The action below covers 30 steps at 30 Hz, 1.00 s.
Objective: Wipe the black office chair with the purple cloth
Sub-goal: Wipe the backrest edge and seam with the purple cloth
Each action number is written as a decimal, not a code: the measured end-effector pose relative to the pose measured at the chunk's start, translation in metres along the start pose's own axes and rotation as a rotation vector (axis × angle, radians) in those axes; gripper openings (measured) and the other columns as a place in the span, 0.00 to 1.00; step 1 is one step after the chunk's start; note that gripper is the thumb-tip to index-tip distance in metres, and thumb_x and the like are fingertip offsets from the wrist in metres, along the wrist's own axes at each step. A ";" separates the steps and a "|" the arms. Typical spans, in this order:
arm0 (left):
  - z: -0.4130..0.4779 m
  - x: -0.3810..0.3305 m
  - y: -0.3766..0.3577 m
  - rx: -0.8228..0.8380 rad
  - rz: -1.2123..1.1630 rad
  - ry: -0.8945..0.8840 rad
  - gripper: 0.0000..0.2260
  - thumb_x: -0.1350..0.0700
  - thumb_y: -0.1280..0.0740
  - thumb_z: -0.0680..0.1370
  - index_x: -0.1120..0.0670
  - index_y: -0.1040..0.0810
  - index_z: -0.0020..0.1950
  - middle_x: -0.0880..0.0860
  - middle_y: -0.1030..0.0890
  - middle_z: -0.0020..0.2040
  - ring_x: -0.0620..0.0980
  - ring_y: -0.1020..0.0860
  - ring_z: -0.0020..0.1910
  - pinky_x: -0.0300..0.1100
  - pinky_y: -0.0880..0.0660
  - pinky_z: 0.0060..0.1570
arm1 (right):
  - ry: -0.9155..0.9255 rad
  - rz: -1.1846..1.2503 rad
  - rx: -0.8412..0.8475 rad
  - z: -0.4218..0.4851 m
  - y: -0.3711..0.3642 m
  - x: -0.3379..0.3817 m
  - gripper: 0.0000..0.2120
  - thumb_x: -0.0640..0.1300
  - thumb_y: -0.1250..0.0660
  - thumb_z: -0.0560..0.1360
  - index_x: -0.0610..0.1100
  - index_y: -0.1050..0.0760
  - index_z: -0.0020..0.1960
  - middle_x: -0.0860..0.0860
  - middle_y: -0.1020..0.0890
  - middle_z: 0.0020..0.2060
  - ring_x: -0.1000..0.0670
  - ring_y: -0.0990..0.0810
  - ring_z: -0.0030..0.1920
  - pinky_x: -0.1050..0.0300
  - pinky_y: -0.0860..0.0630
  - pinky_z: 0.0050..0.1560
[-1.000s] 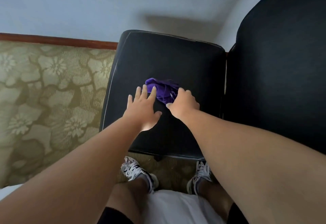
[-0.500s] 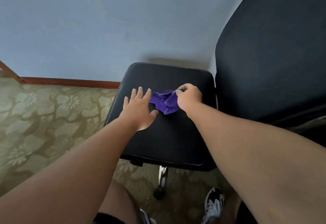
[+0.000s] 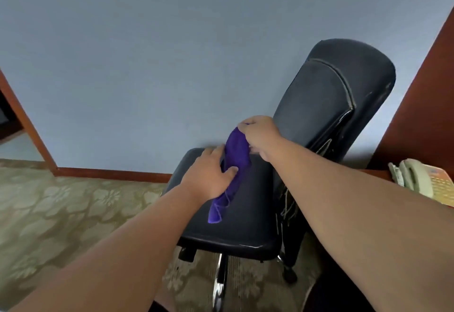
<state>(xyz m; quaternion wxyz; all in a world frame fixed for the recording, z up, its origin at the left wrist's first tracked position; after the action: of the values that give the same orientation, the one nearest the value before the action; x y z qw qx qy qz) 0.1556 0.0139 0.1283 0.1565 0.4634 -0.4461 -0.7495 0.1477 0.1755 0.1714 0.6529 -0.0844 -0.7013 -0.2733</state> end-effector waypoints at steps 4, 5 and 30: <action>-0.014 -0.030 0.013 -0.065 -0.177 -0.053 0.26 0.40 0.36 0.78 0.39 0.37 0.75 0.47 0.21 0.56 0.47 0.19 0.50 0.48 0.20 0.53 | -0.103 0.178 0.076 -0.014 0.010 0.034 0.03 0.41 0.32 0.79 0.41 0.24 0.50 0.41 0.17 0.50 0.42 0.17 0.51 0.44 0.17 0.51; -0.015 -0.034 0.014 -0.069 -0.242 -0.055 0.24 0.39 0.36 0.78 0.38 0.36 0.74 0.46 0.20 0.55 0.45 0.19 0.50 0.46 0.20 0.53 | -0.154 0.241 0.114 -0.018 0.010 0.039 0.04 0.41 0.32 0.80 0.40 0.24 0.50 0.41 0.17 0.50 0.43 0.17 0.50 0.46 0.18 0.51; 0.008 -0.108 0.034 -0.062 -0.675 -0.230 0.40 0.54 0.30 0.74 0.32 0.46 0.78 0.41 0.40 0.77 0.51 0.29 0.72 0.41 0.22 0.61 | -0.147 0.408 0.148 -0.057 0.073 0.032 0.16 0.53 0.35 0.82 0.40 0.21 0.54 0.45 0.14 0.45 0.44 0.16 0.44 0.50 0.18 0.44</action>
<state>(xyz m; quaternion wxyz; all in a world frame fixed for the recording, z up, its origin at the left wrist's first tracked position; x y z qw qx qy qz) 0.1992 0.0692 0.2177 -0.1375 0.4922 -0.2596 -0.8194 0.2276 0.2009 0.2219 0.6461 -0.1961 -0.7337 -0.0769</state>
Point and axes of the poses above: each hand's wrist, its own z-axis towards the middle knuckle, its own y-axis out of the back of the hand, x = y × z, the point moved 7 cm from there along z, towards the middle knuckle
